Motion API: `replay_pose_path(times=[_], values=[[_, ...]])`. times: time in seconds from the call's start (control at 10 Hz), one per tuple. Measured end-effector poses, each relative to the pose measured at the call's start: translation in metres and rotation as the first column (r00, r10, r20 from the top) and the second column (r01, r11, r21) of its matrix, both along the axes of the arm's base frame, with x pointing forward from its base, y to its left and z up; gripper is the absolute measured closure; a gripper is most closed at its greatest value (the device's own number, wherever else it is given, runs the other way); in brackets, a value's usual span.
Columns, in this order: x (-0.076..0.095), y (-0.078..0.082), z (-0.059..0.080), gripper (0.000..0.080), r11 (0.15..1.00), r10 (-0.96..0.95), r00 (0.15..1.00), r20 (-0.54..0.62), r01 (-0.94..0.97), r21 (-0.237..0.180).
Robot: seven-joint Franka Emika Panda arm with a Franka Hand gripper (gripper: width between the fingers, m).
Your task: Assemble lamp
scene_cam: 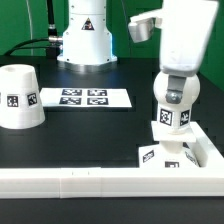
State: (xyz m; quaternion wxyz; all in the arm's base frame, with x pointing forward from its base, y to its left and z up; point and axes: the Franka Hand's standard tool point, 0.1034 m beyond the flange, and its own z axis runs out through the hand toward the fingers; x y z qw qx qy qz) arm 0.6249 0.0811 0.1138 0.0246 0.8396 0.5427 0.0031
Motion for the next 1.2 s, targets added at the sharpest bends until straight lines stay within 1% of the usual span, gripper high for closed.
replay_pose_path(times=[0.1,0.2,0.3,0.4,0.5,0.8,1.2], values=[[0.0,-0.0005,0.0,0.0222,0.996,-0.087,0.996,-0.002,0.087,0.02],[-0.0016,0.0016,0.0001,0.0222,0.972,-0.229,0.973,-0.019,0.23,0.045],[-0.0047,0.0044,0.0007,0.0222,0.916,-0.392,0.918,-0.064,0.396,0.063],[-0.0049,0.0054,0.002,0.0222,0.848,-0.521,0.849,-0.084,0.527,0.058],[-0.0048,0.006,0.0011,0.0222,0.808,-0.582,0.809,-0.085,0.587,0.051],[-0.0048,0.0059,0.0004,0.0222,0.709,-0.7,0.709,-0.085,0.704,0.041],[-0.0047,0.006,0.0004,0.0222,0.484,-0.871,0.484,-0.085,0.875,0.027]])
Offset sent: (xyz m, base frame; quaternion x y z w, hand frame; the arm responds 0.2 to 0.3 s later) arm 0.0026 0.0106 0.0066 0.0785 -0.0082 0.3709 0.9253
